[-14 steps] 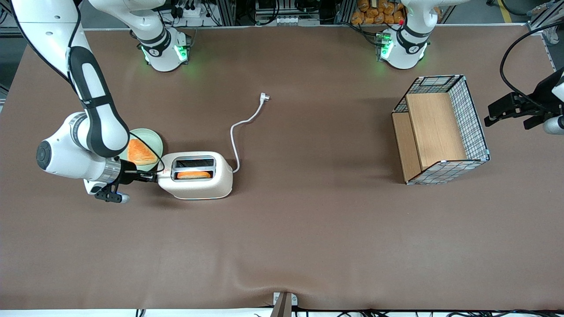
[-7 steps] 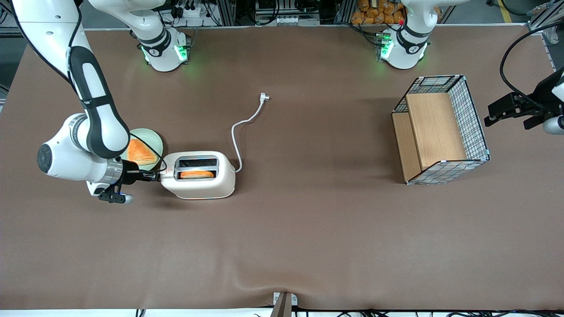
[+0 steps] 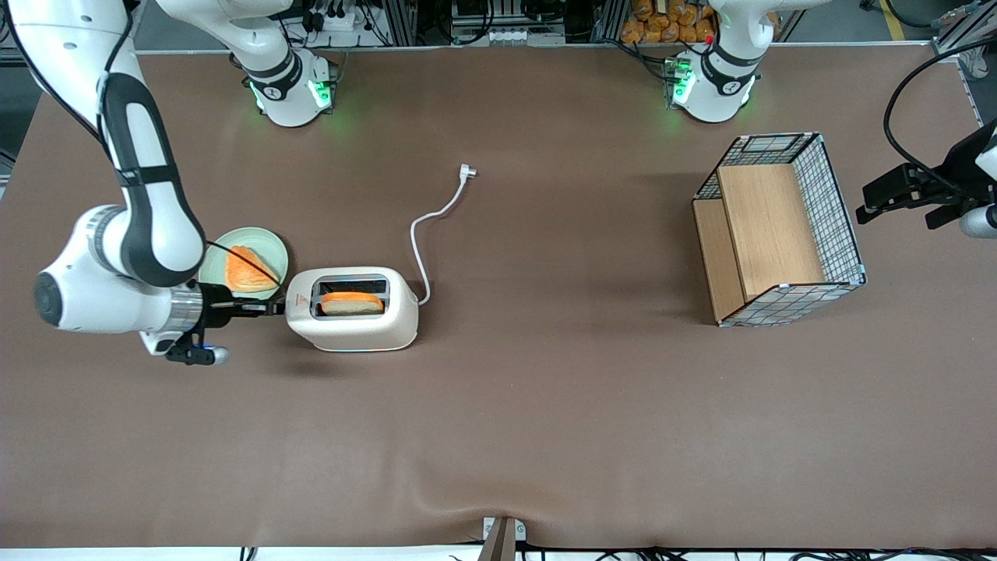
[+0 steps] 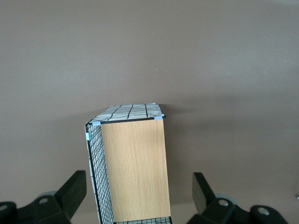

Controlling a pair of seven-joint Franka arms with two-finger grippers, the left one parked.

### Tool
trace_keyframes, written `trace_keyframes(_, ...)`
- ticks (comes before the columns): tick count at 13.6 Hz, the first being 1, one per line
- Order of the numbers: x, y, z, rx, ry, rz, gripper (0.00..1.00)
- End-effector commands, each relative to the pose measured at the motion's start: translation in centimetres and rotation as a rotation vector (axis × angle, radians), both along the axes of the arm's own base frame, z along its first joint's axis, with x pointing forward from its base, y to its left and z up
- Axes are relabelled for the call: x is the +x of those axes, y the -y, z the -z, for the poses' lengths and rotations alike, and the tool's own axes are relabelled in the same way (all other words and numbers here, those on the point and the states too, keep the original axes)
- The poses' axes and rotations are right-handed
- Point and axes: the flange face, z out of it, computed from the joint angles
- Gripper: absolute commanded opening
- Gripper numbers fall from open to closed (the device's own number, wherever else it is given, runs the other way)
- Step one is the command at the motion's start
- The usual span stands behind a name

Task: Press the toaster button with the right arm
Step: 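Lift the right gripper off the lever and retract it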

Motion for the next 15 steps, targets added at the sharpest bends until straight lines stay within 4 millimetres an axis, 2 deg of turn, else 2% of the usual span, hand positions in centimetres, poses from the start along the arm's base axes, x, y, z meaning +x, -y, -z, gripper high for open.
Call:
trace_keyframes(1,1.6,0.6,-4.2,-0.058,-0.018,-0.020,0.00)
trace_keyframes(2,1.9,0.9,-5.8,-0.076,-0.021,-0.042,0.00)
trace_keyframes(3,2.2,1.2,-7.6,-0.105,-0.016,-0.063,0.24)
trace_keyframes(4,2.4,1.5,-9.3,-0.140,-0.013,-0.085,0.90)
trace_keyframes(5,2.5,1.9,-11.2,-0.158,-0.004,-0.094,1.00)
trace_keyframes(6,2.5,2.6,-13.4,-0.168,0.018,-0.094,1.00)
trace_keyframes(8,2.5,3.3,-16.4,-0.203,0.046,-0.111,1.00)
trace_keyframes(11,2.4,3.4,-21.9,-0.262,0.096,-0.162,1.00)
trace_keyframes(14,1.6,3.9,-25.3,-0.308,0.113,-0.171,1.00)
trace_keyframes(15,0.8,4.4,-27.2,-0.358,0.137,-0.171,1.00)
